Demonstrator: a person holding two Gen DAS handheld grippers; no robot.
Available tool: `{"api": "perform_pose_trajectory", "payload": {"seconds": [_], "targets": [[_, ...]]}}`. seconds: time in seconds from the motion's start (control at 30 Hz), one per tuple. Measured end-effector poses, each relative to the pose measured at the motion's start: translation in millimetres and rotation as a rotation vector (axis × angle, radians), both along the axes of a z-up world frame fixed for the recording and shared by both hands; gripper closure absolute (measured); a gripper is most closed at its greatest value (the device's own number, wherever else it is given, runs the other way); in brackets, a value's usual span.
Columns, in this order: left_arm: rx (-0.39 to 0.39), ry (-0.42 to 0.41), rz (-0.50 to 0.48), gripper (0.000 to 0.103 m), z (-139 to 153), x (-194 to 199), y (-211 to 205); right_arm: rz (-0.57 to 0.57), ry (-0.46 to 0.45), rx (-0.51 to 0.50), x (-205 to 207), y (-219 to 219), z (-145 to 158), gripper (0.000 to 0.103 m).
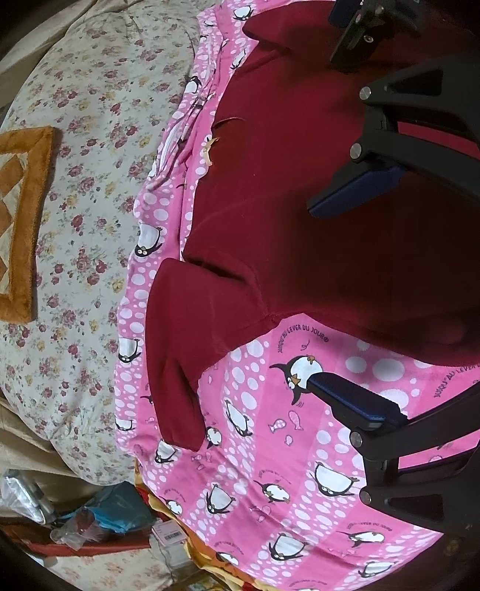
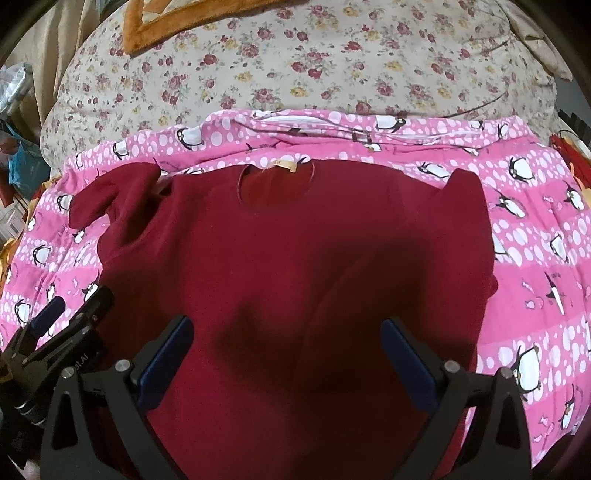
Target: Fold small clothes
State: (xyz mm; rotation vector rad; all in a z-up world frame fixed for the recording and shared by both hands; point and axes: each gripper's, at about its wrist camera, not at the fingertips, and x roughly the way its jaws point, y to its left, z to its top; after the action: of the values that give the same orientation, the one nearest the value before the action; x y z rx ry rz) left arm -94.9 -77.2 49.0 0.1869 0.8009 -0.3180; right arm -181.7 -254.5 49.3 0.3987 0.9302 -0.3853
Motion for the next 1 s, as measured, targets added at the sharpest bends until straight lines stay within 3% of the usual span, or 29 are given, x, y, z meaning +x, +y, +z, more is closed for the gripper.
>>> {"api": "perform_pose_trajectory", "payload": {"seconds": [1.0], "targets": [[0.012,0.035,0.004,0.034,-14,8,-4,0.013,0.029,-0.007,8,2,-16,0.000]]}}
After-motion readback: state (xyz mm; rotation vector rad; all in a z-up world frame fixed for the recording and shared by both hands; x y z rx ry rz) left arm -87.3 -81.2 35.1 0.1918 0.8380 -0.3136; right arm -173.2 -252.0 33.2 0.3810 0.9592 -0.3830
